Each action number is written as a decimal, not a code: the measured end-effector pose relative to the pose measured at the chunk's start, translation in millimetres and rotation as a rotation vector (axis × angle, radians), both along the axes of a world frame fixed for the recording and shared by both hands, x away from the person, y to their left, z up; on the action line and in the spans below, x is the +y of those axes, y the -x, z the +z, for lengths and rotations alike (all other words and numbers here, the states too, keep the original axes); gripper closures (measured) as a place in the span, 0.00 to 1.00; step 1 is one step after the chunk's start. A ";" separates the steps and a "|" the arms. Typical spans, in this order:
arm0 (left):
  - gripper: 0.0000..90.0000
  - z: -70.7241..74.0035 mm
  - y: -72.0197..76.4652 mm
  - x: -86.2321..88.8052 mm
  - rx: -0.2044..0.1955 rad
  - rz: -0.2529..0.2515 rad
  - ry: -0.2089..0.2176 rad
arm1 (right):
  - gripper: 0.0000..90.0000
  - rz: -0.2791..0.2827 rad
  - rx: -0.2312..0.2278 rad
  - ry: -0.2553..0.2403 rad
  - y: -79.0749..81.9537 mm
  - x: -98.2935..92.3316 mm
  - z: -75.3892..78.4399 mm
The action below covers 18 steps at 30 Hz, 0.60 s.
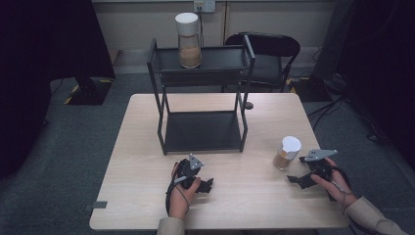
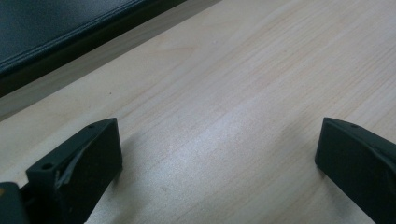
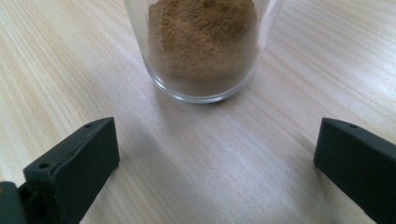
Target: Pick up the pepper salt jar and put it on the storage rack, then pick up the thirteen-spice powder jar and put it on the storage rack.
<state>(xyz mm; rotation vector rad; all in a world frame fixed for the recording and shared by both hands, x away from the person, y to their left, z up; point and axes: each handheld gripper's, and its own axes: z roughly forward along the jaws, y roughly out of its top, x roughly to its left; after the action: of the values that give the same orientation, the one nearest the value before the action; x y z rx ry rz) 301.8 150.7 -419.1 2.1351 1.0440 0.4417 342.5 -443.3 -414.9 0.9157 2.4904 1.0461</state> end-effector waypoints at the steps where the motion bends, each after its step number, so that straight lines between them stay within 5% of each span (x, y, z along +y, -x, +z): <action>1: 0.00 0.0 0.0 0.0 0.000 0.000 0.000 | 0.00 0.000 0.000 0.000 0.0 0.0 0.0; 18: 0.00 -0.1 0.0 0.0 0.000 0.000 0.000 | 0.02 -0.037 0.008 -0.012 -5.4 3.8 3.5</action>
<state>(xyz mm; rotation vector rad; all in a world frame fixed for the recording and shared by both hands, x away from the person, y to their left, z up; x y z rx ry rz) 301.8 150.8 -419.1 2.1346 1.0439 0.4420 347.9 -439.5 -411.4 0.9673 2.4661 1.0488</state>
